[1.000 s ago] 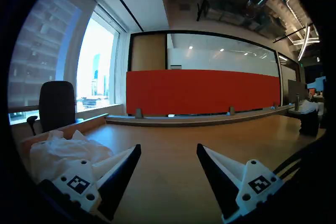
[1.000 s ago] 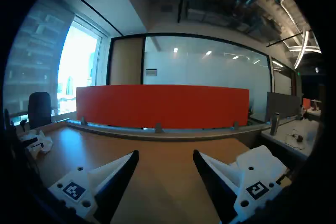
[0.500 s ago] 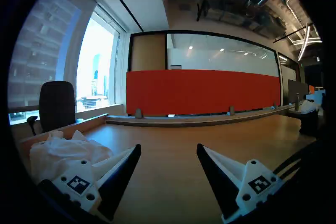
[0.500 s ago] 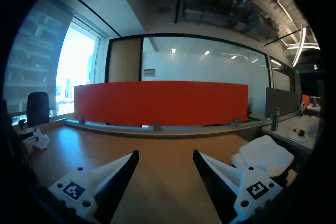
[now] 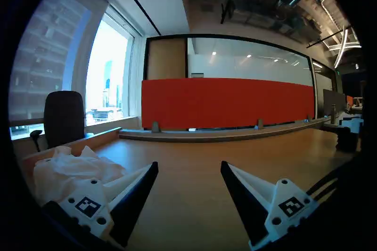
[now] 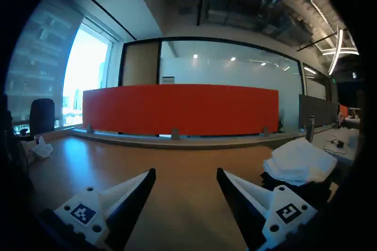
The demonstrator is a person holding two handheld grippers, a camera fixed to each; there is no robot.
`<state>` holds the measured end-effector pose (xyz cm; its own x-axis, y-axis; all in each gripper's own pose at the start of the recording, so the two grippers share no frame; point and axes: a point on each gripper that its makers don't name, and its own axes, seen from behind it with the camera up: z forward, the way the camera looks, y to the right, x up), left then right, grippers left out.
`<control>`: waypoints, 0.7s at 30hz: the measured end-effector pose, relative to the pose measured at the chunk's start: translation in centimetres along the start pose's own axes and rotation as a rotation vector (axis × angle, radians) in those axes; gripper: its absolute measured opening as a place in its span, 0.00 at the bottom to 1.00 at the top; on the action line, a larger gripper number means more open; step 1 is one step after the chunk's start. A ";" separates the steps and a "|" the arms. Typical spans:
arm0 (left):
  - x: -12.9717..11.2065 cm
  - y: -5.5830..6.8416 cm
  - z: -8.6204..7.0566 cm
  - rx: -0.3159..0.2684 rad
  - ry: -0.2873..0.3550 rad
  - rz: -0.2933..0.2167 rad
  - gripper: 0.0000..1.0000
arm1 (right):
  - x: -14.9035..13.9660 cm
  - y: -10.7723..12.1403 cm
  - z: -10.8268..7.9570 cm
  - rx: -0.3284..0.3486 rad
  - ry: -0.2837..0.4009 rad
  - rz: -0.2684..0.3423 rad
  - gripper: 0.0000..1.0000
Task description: Fold towel
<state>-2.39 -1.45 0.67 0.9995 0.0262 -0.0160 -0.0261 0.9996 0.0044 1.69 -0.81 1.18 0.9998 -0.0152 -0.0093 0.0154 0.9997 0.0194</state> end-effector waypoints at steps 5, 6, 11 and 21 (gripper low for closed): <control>0.0 0.0 0.0 0.000 0.000 0.000 0.98 | -1.7 0.4 -0.1 -0.011 -0.021 0.001 1.00; 0.0 0.0 0.0 0.000 0.000 0.000 0.98 | -2.0 0.5 -0.1 -0.014 -0.024 0.003 1.00; 0.0 0.0 0.0 0.000 0.000 0.000 0.98 | -2.3 0.6 -0.1 -0.019 -0.009 0.017 1.00; 0.0 0.1 0.0 0.000 0.000 0.000 0.98 | -1.9 0.1 -0.2 0.001 0.008 0.014 1.00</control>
<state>-2.42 -1.39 0.70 0.9995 0.0262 -0.0161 -0.0262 0.9996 0.0045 -0.25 -0.68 1.00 0.9998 -0.0010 -0.0174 0.0014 0.9998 0.0202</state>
